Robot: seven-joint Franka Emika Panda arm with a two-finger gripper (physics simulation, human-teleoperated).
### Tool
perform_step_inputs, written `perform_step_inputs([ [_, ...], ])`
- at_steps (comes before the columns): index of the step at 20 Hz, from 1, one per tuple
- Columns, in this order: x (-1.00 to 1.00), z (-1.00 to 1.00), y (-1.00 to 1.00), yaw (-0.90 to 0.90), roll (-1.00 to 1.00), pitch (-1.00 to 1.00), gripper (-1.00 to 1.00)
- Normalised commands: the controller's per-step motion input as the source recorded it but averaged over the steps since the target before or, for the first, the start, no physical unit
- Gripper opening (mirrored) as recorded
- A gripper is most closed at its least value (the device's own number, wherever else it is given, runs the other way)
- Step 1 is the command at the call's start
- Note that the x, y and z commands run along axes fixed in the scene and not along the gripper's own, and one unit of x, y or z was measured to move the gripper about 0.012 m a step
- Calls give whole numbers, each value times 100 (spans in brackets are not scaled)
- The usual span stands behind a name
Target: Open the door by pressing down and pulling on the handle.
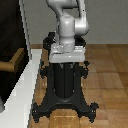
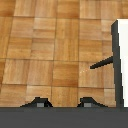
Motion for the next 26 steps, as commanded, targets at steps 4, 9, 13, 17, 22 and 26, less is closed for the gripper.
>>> perform_step_inputs([
  [4, 0, 0, 0, 0, 0, 0, 100],
  [9, 0, 0, 0, 0, 0, 0, 100],
  [13, 0, 75, 0, 0, 0, 0, 100],
  [17, 0, 100, 0, 0, 0, 0, 100],
  [22, 0, 60, 0, 0, 0, 0, 100],
  [26, 0, 75, 0, 0, 0, 0, 100],
])
